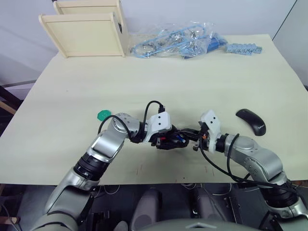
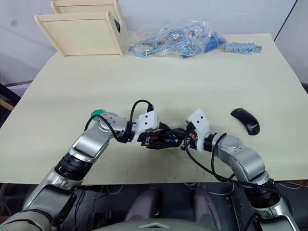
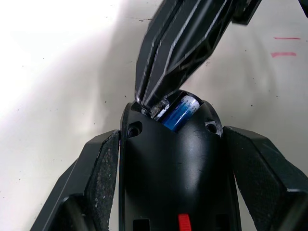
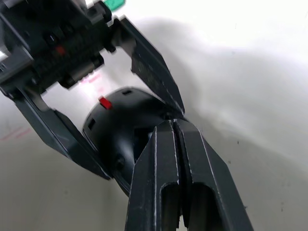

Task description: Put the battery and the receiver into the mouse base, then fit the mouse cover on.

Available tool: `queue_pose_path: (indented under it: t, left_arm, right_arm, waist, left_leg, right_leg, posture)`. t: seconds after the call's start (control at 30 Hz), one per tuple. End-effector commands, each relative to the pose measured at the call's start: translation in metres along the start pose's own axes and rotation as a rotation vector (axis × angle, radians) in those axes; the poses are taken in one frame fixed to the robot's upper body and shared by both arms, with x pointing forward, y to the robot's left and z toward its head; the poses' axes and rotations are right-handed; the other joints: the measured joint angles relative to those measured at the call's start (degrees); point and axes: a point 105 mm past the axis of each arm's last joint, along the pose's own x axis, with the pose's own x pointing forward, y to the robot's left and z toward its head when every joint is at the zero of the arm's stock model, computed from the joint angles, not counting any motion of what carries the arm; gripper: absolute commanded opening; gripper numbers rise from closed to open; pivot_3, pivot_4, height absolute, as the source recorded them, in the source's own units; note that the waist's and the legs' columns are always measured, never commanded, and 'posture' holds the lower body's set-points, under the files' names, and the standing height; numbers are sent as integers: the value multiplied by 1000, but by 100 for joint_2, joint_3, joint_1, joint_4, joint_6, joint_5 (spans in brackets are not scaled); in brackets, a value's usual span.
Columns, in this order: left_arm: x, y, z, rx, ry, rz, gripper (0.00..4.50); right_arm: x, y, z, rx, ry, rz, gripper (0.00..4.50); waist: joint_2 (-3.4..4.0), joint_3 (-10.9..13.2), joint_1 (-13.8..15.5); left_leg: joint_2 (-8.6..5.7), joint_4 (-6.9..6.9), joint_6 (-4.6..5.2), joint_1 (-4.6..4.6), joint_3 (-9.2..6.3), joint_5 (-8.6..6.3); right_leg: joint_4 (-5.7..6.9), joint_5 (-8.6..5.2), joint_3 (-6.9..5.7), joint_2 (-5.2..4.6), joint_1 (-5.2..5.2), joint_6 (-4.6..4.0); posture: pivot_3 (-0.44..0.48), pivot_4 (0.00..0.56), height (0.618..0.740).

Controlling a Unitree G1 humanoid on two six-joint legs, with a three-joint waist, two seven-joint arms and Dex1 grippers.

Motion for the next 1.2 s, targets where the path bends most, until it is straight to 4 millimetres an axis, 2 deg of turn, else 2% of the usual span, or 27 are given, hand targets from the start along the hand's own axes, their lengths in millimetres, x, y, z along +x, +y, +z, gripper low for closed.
queue_pose_path:
  t: [0.03,0.33,0.5,0.63,0.7,0.77,0.83,0.97,1.03,1.07,1.2]
  left_arm:
    - [6,-6,-10,-22,33,-18,2922]
    - [7,-6,-10,-22,32,-17,2922]
    - [7,-6,-10,-24,33,-17,2922]
    - [7,-6,-10,-26,34,-16,2922]
    - [7,-6,-11,-26,34,-15,2922]
    - [7,-6,-11,-26,33,-15,2922]
    - [7,-6,-11,-26,32,-14,2922]
    - [7,-6,-11,-24,32,-15,2922]
    - [7,-6,-11,-24,32,-15,2922]
    - [7,-6,-11,-24,32,-14,2922]
    - [7,-5,-10,-21,27,-14,2922]
  right_arm:
    - [0,4,3,-30,-10,18,54]
    - [1,-2,-15,1,55,-6,54]
    - [0,-3,-37,46,119,-10,54]
    - [-2,-5,-40,49,122,-14,54]
    - [-3,-7,-38,33,112,-20,54]
    - [-7,-4,-4,-21,-39,-1,54]
    - [-20,0,14,-81,-107,26,54]
    - [-44,1,23,-55,-129,52,54]
    - [-57,4,25,-84,-126,66,671]
    - [-63,6,26,-98,-123,78,737]
    - [-89,16,32,-129,-133,111,2607]
  waist:
    - [0,0,-1]
    - [1,-2,0]
    - [2,-7,0]
    - [3,-14,0]
    - [3,-19,0]
    - [2,-21,4]
    - [5,-20,11]
    - [6,-20,5]
    - [6,-20,11]
    - [6,-19,16]
    - [7,-20,16]
  left_leg:
    - [0,0,0,0,0,0]
    - [0,0,0,2,1,0]
    - [0,0,0,6,1,0]
    - [0,0,0,16,1,0]
    - [0,0,0,18,2,0]
    - [0,0,0,18,1,0]
    - [0,0,0,17,2,0]
    - [-1,0,0,16,1,0]
    - [-1,0,0,17,-1,0]
    - [-1,0,0,15,-2,0]
    - [-1,0,1,14,2,0]
  right_leg:
    - [0,0,0,0,0,0]
    - [0,0,1,0,1,0]
    - [0,0,2,0,4,0]
    - [-1,0,2,0,13,0]
    - [-1,0,2,0,14,0]
    - [-2,0,2,0,15,0]
    - [-2,0,2,0,15,0]
    - [-2,0,2,-1,15,0]
    - [-2,0,1,-1,15,0]
    - [-3,0,0,0,15,0]
    - [-6,0,2,-2,15,1]
  posture:
    - [0,150,740]
    - [0,150,740]
    - [0,150,740]
    - [0,150,740]
    - [0,150,740]
    - [0,150,740]
    - [0,150,740]
    - [0,150,740]
    - [0,150,740]
    - [0,150,740]
    - [0,150,740]
